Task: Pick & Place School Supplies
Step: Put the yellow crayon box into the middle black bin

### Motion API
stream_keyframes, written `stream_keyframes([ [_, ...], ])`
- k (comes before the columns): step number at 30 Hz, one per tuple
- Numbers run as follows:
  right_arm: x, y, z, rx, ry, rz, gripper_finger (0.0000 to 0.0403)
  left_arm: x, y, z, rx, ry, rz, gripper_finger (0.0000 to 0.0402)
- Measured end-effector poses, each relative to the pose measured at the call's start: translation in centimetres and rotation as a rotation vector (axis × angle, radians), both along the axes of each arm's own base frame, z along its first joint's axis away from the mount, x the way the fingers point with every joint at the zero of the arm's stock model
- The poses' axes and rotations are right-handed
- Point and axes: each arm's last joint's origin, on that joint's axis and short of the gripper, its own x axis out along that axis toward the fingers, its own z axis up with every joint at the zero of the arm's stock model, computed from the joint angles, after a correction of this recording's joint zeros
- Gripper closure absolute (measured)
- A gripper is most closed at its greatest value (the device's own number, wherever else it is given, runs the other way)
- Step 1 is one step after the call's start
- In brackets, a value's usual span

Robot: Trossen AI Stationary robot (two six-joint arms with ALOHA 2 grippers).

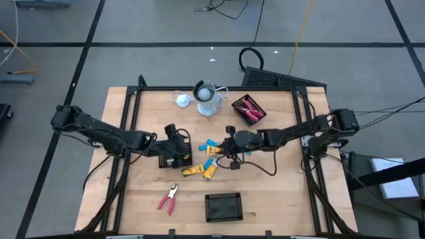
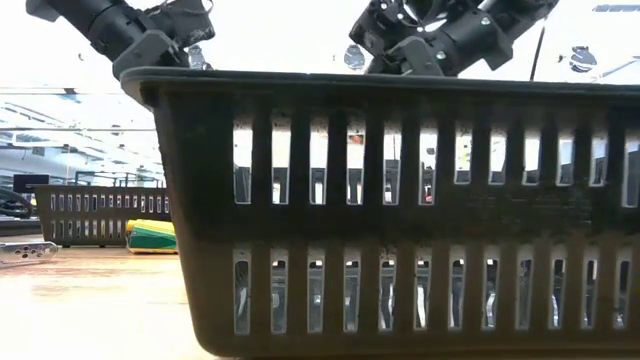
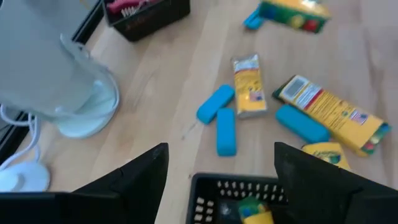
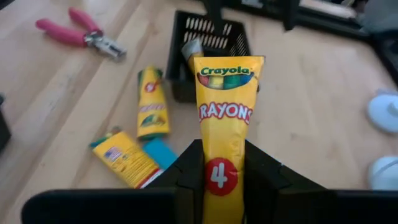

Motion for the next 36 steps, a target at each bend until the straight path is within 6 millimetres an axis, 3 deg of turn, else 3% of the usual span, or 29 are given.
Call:
stream_keyframes([
  [8,1.2,-1.3,-0.3,0.021,-0.087,0.022,0.0343,0.2,-0.5,0.3,-0.01,-0.036,-0.018,0.011],
  [14,4.3,-1.6,-0.8,0.011,-0.094,0.059,0.0343,0.8,-0.8,1.1,-0.054,-0.133,-0.084,0.011],
  [22,7.4,-1.5,-0.2,-0.019,-0.108,0.105,0.0343,0.6,-0.5,0.5,-0.057,-0.105,-0.077,0.011],
  [29,8.3,-1.6,0.8,-0.01,-0.139,0.149,0.0343,0.1,-0.1,-0.9,-0.07,-0.103,-0.032,0.011],
  [36,8.2,-1.8,0.4,-0.005,-0.093,0.144,0.0343,0.3,-0.3,-0.7,-0.074,-0.15,-0.067,0.011],
])
